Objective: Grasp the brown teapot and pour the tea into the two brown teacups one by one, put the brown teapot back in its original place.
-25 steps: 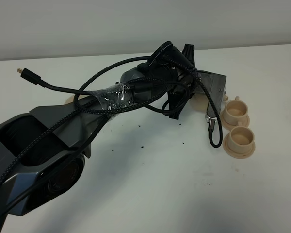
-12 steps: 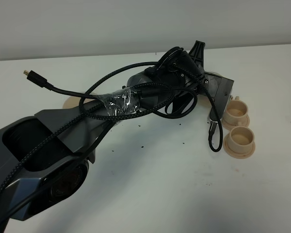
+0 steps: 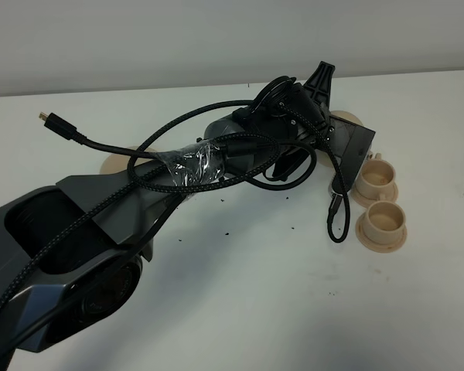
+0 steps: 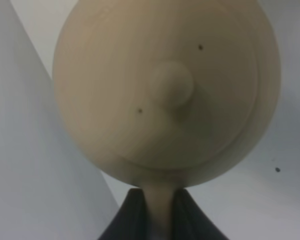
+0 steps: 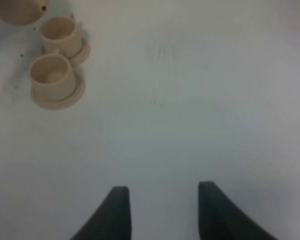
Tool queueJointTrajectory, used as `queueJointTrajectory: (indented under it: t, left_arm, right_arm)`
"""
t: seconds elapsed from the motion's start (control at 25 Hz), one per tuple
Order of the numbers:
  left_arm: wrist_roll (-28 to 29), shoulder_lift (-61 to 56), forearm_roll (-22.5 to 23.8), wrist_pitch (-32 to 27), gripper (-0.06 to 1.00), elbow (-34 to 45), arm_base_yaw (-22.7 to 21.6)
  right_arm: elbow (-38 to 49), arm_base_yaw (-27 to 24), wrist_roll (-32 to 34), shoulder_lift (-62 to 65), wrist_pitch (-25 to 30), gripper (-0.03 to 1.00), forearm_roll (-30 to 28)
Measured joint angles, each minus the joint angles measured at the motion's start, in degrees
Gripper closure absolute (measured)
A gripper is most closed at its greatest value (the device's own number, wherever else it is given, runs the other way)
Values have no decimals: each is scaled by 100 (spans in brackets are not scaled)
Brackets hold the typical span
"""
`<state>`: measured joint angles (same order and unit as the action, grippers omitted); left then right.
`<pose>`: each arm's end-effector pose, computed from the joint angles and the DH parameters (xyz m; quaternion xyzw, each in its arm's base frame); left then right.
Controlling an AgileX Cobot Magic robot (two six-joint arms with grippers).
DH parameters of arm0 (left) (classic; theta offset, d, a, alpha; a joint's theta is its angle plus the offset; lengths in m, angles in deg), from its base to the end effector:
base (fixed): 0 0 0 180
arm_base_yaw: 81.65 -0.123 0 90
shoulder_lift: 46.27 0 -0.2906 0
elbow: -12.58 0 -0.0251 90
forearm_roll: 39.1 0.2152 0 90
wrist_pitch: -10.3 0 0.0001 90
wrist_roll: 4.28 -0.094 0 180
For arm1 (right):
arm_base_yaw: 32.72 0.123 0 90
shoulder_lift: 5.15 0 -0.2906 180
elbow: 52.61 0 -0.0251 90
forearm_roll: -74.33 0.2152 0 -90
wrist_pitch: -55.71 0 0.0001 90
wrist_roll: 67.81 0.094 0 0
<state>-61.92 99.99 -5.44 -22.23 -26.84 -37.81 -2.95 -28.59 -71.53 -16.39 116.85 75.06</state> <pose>0.3934 -0.3389 0.1828 0.8057 0.4327 0.2690 0.3022 -0.0296 -0.0011 0.2563 -0.0599 0.8727 0.0081 0.4845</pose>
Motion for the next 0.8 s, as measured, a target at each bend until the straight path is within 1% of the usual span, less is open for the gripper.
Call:
queueJointTrajectory:
  t: [0.36,0.56,0.8]
  left_arm:
    - [22,0,21,35,82,0,0]
    - [26,0,42,197,82,0,0]
    - [26,0,248,484,82,0,0]
  right_arm:
    - [0,0,0,0,0,64,0]
    - [0,0,-6,0,0,64,0]
    - [0,0,-6,0,0,64,0]
